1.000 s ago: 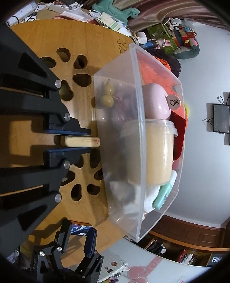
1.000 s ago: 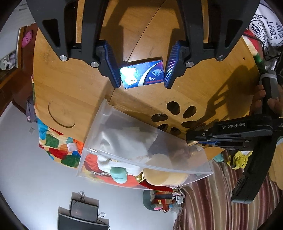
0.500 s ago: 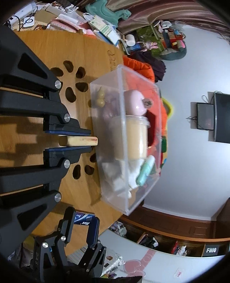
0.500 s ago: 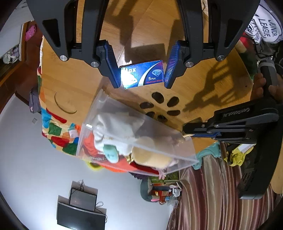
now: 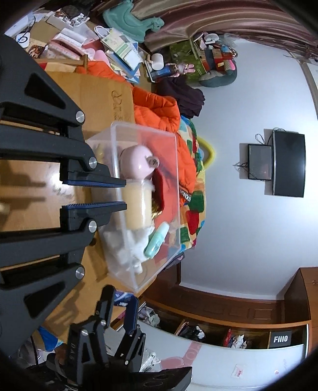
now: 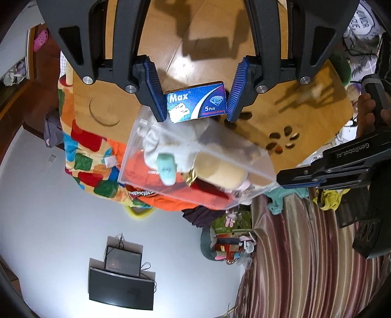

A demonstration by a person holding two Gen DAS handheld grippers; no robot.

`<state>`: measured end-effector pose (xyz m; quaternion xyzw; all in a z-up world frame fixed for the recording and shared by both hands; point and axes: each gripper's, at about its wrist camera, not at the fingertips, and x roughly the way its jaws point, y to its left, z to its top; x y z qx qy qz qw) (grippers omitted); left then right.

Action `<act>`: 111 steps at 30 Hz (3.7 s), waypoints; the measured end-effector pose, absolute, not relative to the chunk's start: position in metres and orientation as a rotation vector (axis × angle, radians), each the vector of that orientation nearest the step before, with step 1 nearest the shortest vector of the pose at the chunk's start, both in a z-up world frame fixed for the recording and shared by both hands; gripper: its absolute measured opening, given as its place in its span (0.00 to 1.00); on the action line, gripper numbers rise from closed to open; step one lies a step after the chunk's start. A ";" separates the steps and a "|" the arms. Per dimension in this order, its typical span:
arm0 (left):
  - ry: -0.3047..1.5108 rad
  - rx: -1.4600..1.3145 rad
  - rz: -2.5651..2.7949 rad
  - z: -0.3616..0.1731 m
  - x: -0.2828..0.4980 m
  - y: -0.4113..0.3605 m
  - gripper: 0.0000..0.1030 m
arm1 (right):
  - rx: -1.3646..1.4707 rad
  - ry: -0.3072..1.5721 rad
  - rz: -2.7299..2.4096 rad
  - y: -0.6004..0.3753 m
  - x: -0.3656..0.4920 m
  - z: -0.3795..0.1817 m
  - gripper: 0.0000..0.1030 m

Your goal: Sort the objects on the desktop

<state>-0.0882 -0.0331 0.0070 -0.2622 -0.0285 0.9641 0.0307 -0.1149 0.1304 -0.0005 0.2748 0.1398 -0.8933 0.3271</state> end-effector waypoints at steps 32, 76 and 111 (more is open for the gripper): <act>-0.091 -1.147 2.810 -0.089 -0.012 -0.013 0.11 | 0.707 0.285 -2.404 0.123 -0.148 0.018 0.46; -0.213 -0.958 3.012 -0.023 -0.151 -0.082 0.10 | 0.764 0.268 -2.458 0.109 -0.187 -0.008 0.63; -0.094 -0.652 3.131 0.017 -0.044 -0.032 0.98 | 0.602 0.087 -2.576 0.155 -0.088 0.037 1.00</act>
